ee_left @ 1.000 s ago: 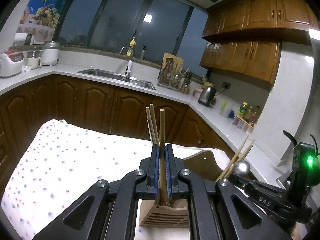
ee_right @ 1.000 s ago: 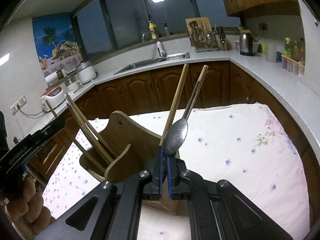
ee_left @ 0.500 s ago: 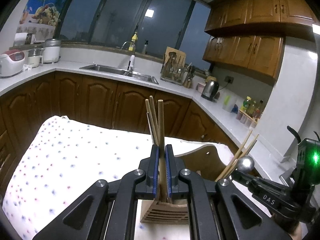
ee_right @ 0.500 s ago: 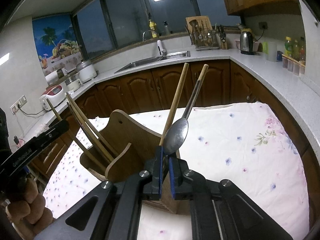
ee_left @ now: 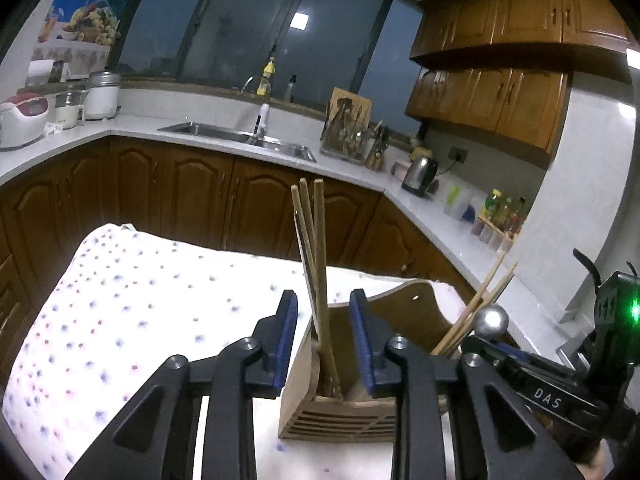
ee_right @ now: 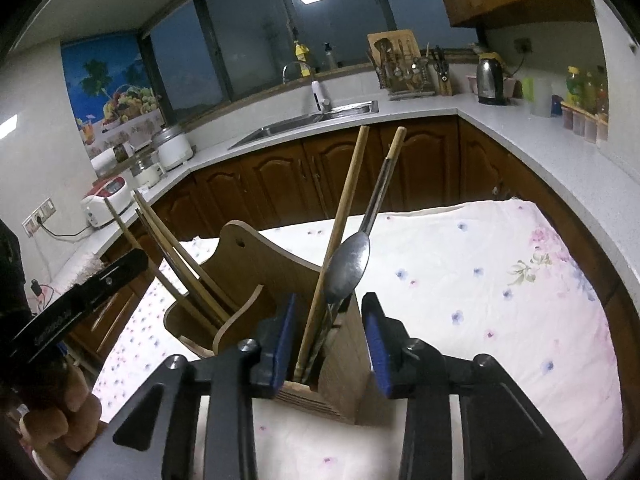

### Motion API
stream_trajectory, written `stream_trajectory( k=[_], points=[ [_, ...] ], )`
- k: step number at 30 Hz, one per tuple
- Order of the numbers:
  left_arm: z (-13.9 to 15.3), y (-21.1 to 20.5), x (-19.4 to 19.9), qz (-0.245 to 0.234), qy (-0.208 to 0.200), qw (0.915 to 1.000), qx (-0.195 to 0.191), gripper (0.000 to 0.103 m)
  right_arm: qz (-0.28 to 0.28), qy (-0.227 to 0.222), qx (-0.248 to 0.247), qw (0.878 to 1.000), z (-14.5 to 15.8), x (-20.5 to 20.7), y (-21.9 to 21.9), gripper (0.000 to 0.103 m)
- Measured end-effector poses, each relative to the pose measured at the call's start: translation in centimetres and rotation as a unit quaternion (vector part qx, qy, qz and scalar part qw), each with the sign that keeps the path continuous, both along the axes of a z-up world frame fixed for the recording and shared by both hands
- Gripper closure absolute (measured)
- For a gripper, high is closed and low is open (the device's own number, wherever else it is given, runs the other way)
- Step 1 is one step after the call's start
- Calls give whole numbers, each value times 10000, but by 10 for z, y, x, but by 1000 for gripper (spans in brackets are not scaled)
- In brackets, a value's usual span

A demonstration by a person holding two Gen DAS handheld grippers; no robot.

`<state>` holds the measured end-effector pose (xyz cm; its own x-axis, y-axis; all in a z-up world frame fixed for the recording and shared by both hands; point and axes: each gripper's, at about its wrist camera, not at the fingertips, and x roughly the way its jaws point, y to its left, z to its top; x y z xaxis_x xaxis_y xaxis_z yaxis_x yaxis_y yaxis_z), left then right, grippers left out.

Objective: Organize utensils
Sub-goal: 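Open the left gripper over the holder while the right gripper releases the spoon, then move both grippers back over the forks and silver chopsticks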

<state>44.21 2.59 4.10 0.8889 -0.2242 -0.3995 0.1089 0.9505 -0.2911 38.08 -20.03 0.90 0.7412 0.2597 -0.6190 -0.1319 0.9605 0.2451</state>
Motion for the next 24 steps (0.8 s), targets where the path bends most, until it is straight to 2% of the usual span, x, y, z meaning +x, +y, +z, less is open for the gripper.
stream_trajectory(
  k=[3,4,6,8,9,12,14,24],
  points=[
    [0,0,-4,-32,9,10000,-17,71,-14,-19,8,10000,1,-2,-1,60],
    [0,0,-6,-25,4,10000,-9,65,-16,-22,16,10000,2,-2,-1,58],
    [1,1,-13,9,-29,10000,12,50,-24,-55,62,10000,2,-6,-2,51],
    [1,3,-22,120,-74,9999,13,21,-16,-107,101,9999,4,-11,-3,42],
    [1,5,-26,166,-107,9998,7,17,-17,-146,107,9998,5,-14,-3,33],
    [1,11,-42,209,-119,9997,-19,10,-61,-299,88,9995,9,-24,-3,14],
    [0,14,-51,242,-113,9996,-25,7,-131,-379,40,9992,11,-31,-4,7],
    [5,36,-113,338,-99,9994,-71,2,63,-454,148,9988,20,-75,2,4]
  ],
)
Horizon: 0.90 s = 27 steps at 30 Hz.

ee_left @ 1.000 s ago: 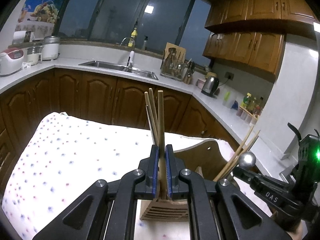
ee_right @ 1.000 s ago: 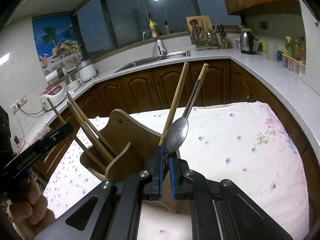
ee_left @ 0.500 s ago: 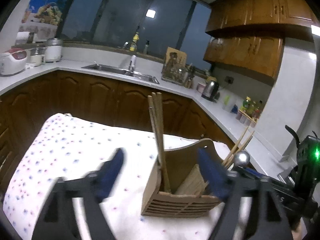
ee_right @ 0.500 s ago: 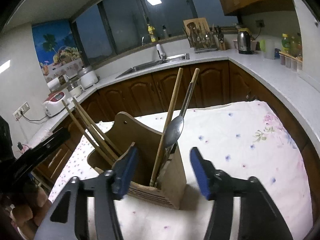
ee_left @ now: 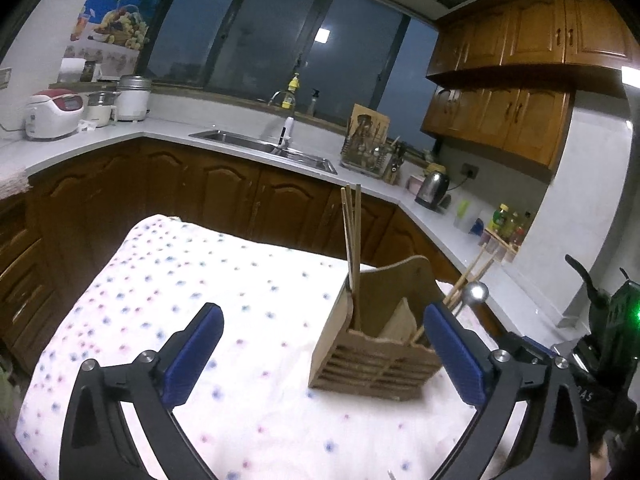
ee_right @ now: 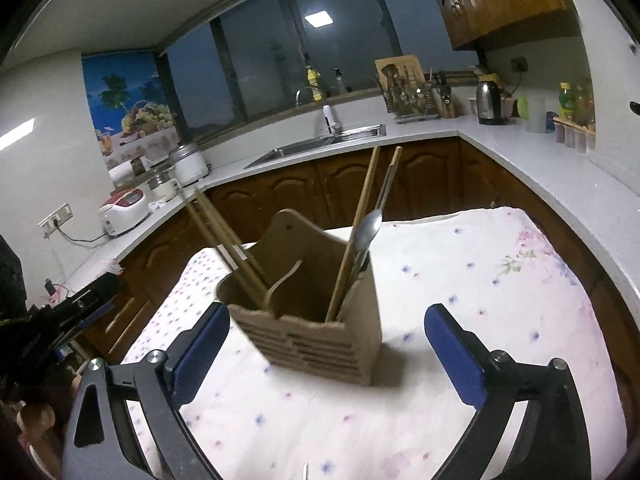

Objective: Organize utensils
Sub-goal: 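Move both grippers back over the forks and silver chopsticks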

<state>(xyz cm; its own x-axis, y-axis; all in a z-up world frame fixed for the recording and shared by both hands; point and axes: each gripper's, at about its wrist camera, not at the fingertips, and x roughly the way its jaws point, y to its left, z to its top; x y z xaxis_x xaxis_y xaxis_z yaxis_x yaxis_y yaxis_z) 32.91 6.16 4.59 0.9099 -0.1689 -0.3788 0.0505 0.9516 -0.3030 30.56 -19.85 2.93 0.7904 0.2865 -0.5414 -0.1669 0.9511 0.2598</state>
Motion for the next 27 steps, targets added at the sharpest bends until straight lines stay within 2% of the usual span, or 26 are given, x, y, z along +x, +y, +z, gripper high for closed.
stream_trajectory(
  k=[4,10,22,27],
  points=[
    [5,5,-33,35,-76,10000,14,1,37,-45,86,9999,8,-21,2,3],
    [6,14,-79,76,30,10000,-57,1,84,-214,53,9997,18,-57,9,2],
    [13,13,-176,329,82,9989,311,1,155,-492,313,9982,24,-137,8,1],
    [13,10,-210,417,152,9975,551,1,181,-577,219,9979,24,-166,11,1]
  ],
)
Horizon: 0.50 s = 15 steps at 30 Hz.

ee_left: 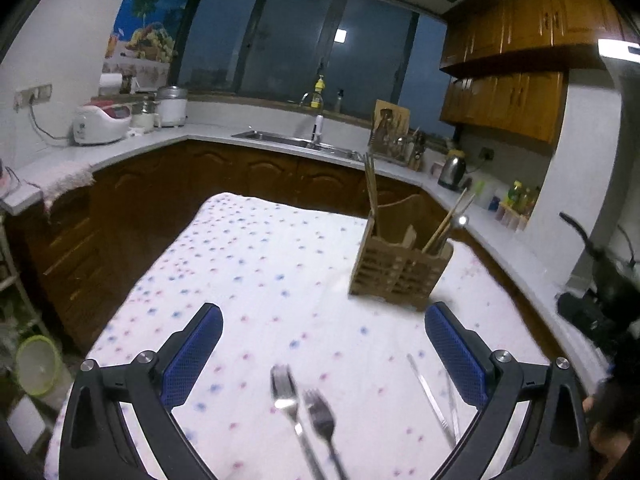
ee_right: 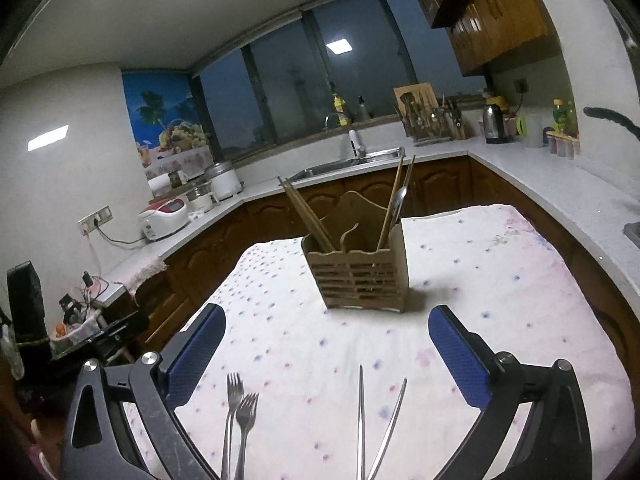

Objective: Organize utensils
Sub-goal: 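Move both grippers back over the forks and silver chopsticks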

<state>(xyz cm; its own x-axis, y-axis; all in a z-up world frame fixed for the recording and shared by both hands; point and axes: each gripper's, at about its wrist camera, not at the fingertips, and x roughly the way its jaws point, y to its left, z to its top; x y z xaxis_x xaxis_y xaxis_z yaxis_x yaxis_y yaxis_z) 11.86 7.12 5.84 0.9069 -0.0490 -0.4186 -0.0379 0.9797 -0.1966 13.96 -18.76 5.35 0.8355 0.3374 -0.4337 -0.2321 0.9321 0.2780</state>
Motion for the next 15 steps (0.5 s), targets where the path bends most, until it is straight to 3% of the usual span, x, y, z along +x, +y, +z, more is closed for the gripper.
stream_trajectory(
  k=[3,10,15],
  points=[
    [1,2,-19,-57,-56,10000,-28,1,24,-137,-68,9999,4,-17,0,1],
    [21,-10,-70,-119,-582,9961,647,1,149,-742,-413,9963,41,-57,8,0],
    [-8,-18,-104,143,-977,9928,683,1,-221,-919,-269,9952,3,-88,11,0]
  ],
)
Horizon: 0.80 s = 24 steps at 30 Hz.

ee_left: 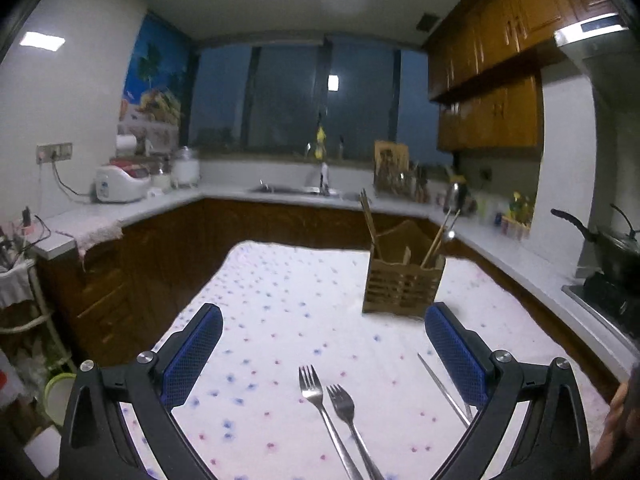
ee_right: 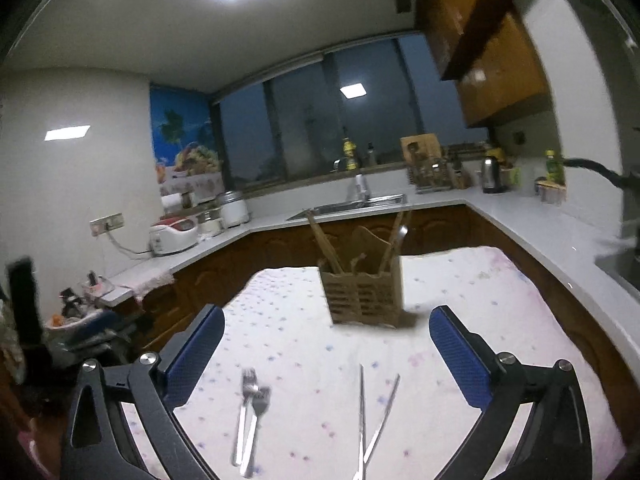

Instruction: Organize utensils

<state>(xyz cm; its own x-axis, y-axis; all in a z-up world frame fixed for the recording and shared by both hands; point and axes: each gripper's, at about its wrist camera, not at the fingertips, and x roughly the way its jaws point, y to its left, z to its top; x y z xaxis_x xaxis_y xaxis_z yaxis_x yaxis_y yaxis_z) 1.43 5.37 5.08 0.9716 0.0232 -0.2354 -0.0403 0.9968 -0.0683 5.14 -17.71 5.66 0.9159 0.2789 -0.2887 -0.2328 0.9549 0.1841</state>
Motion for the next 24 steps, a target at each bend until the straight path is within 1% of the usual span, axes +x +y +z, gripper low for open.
stream_trajectory(
  k=[2,5,8,11,16,19,24],
  points=[
    [-17,-9,-5,-34,42,9999,134,1,-290,79,-122,9995,-22,-5,3,0],
    [-42,-18,-10,-100,104,9994,324,1,-508,74,-272,9983,-48,-12,7,0],
    [-60,-20,-9,-101,228,9991,334,1,-670,114,-473,9966,-64,-17,9,0],
    [-65,-20,-8,-85,339,9988,336,1,-676,147,-561,9960,-71,-17,9,0],
    [-62,-20,-5,-65,216,9990,385,1,-666,13,-596,9960,-75,-24,11,0],
    [-67,-22,-2,-41,234,9989,409,1,-657,58,-562,9962,-78,-24,11,0],
    [-73,-19,0,-67,290,9991,314,1,-702,66,-469,9964,-80,-27,6,0]
  ],
)
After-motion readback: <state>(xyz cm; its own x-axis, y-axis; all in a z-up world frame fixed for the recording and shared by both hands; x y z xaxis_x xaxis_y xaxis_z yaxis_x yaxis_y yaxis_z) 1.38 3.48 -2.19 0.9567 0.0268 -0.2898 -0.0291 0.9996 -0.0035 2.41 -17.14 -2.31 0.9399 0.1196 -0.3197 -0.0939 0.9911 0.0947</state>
